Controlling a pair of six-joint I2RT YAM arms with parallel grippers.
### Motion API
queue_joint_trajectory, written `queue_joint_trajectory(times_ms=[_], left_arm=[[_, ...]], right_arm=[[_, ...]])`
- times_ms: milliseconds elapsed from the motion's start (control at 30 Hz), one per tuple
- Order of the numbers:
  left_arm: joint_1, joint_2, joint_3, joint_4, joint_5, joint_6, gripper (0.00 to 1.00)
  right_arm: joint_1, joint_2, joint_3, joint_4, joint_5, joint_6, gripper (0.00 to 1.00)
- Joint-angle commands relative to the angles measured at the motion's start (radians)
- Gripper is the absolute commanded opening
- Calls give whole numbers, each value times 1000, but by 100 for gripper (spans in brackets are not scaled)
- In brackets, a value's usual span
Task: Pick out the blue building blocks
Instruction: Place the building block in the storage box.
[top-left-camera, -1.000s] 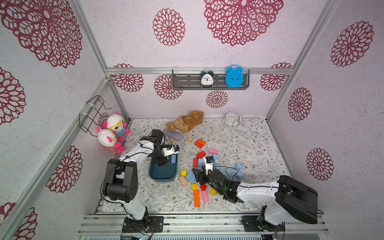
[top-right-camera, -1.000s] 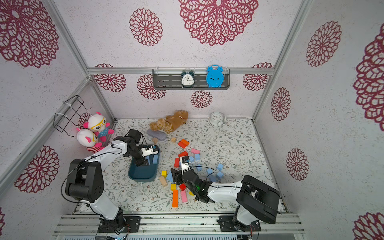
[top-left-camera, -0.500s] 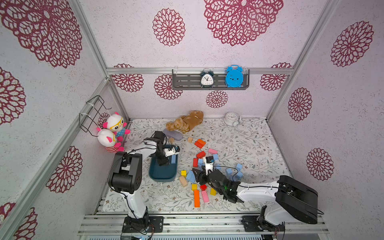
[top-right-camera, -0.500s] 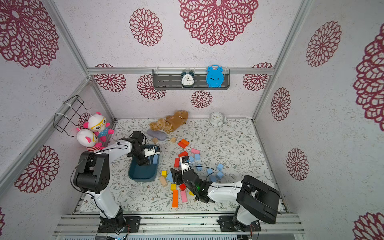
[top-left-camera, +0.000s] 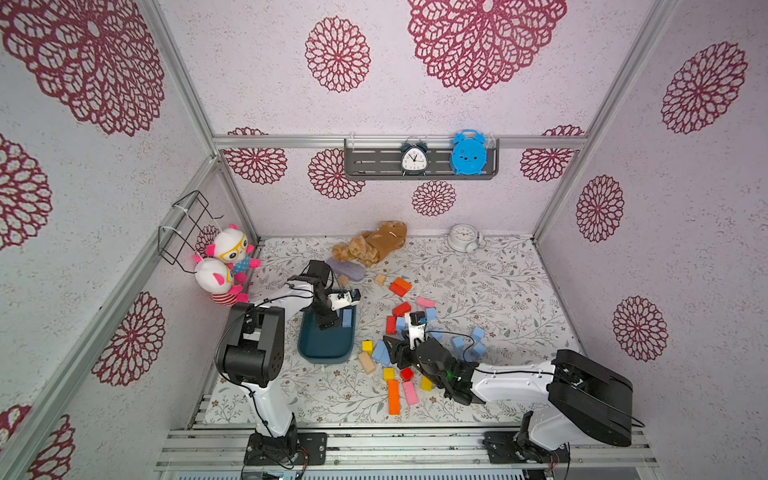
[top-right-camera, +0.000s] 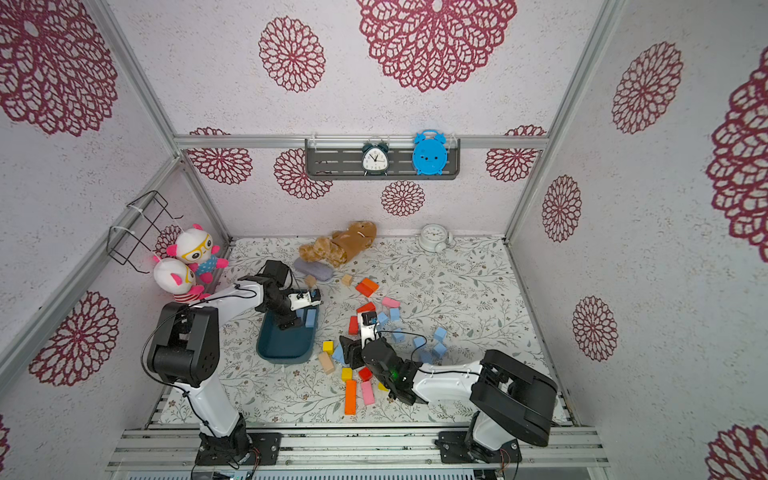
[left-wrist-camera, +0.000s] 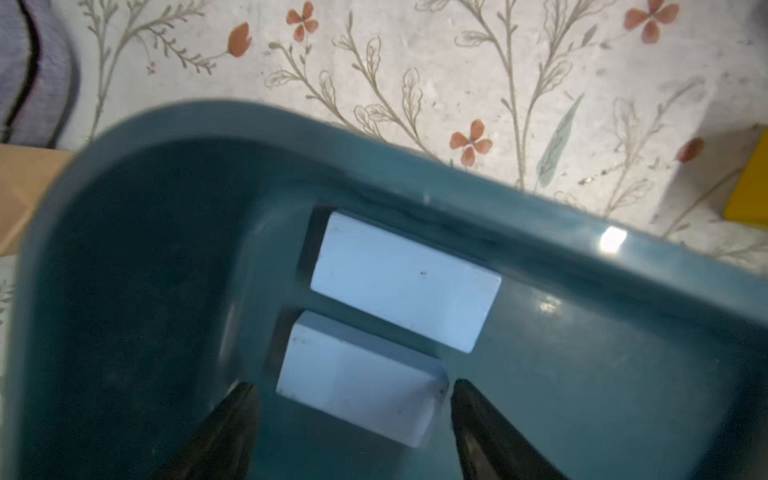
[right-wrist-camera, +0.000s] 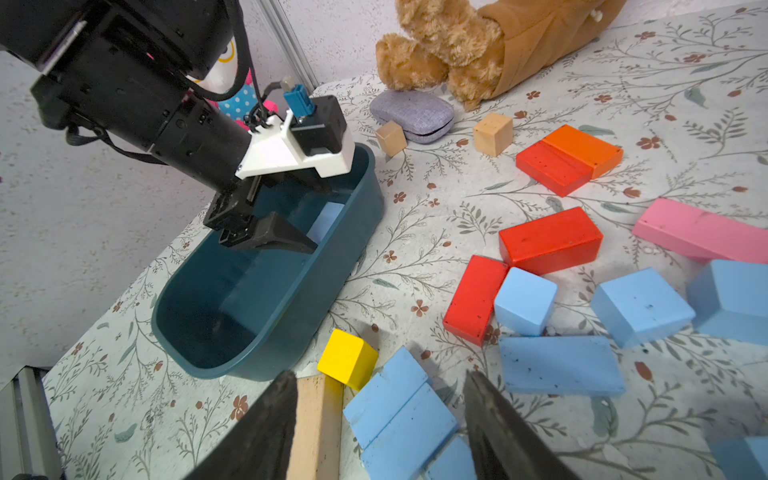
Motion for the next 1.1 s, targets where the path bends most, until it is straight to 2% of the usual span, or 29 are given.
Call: queue_joint_trajectory(times_ms=[0, 67, 167, 267, 367, 400, 467, 700, 1067], left_arm=[[0, -57, 0, 14, -5, 280, 81], [0, -78, -1, -1, 0, 279, 83], [5, -102, 3, -27, -21, 271, 79], [33, -114, 14, -68, -41, 271, 72], [63, -112, 10, -75, -62, 276, 61], [68, -104, 7, -77, -74, 281, 55], [71, -89, 1, -72, -102, 280, 50], [69, -18, -39, 16, -151, 280, 50], [37, 39, -24, 32, -111, 237, 51]], right_arm=[[-9, -3, 24, 24, -8, 1, 67], [-9, -3, 24, 24, -9, 0, 66], [-9, -6, 19, 24, -13, 3, 67], [-9, -12, 7, 33, -9, 5, 67], [-9, -17, 2, 39, -10, 6, 66], [-9, -18, 2, 39, -10, 3, 66], [-9, -20, 4, 39, -13, 4, 66], [-9, -17, 4, 36, -14, 7, 66], [-9, -24, 1, 25, -6, 11, 67]])
